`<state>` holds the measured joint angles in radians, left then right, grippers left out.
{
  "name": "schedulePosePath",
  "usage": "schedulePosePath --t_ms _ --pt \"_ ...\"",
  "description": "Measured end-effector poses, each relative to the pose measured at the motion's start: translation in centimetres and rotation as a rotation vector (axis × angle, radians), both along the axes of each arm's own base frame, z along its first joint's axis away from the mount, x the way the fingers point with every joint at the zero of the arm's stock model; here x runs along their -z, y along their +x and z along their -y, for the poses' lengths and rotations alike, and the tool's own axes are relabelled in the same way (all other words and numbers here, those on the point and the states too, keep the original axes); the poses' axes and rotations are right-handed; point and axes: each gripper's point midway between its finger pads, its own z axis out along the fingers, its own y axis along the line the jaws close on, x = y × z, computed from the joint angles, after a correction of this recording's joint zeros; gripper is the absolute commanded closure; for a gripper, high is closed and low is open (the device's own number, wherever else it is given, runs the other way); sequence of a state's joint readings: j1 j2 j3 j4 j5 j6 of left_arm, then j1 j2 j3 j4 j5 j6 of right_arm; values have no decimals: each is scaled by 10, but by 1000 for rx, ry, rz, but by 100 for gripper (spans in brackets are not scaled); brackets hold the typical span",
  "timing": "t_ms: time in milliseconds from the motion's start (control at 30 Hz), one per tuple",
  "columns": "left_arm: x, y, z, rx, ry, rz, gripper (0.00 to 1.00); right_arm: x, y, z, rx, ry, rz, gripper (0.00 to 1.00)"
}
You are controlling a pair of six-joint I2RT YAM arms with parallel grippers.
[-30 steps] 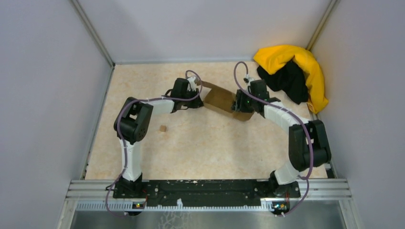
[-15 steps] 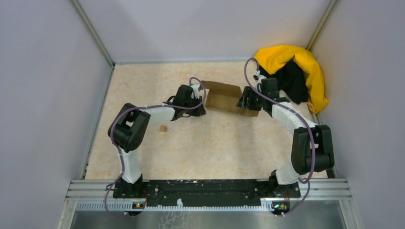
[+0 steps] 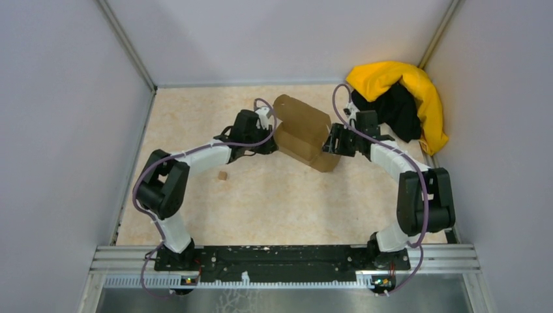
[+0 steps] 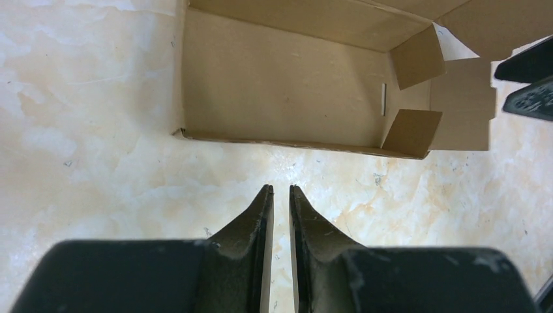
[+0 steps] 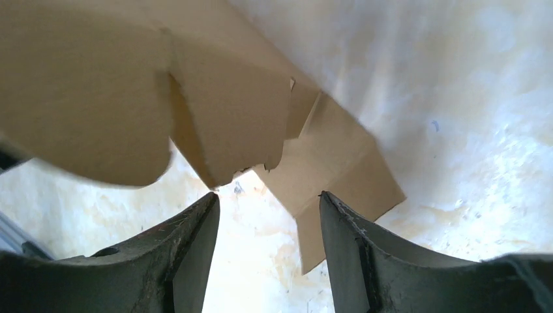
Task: Fold the paper box
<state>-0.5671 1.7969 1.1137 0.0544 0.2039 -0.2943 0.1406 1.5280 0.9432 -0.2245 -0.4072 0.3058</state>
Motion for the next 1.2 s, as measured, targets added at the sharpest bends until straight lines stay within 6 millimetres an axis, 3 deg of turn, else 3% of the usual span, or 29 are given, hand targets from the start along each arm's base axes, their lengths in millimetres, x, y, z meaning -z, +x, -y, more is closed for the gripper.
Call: schedulePosePath --t_ms 167,300,500,600,1000,1100,1200 --pt "-12 -6 -4 1 4 -6 79 10 -14 -1 -13 10 -40 42" --pt "-30 -4 -10 -20 18 27 79 -3 -19 2 7 5 -13 42" --pt "-63 32 -17 -85 55 109 80 -46 -15 12 73 -3 118 43" --pt "-71 57 -23 -124 66 143 81 -54 -13 17 100 -11 148 45" --pt "-38 147 -88 -300 129 90 81 -7 -14 56 285 -126 58 56" --pt "-19 163 -88 -302 128 68 81 13 -19 63 323 -147 13 61" --pt "10 163 -79 -274 124 16 81 32 -25 67 346 -165 -35 63"
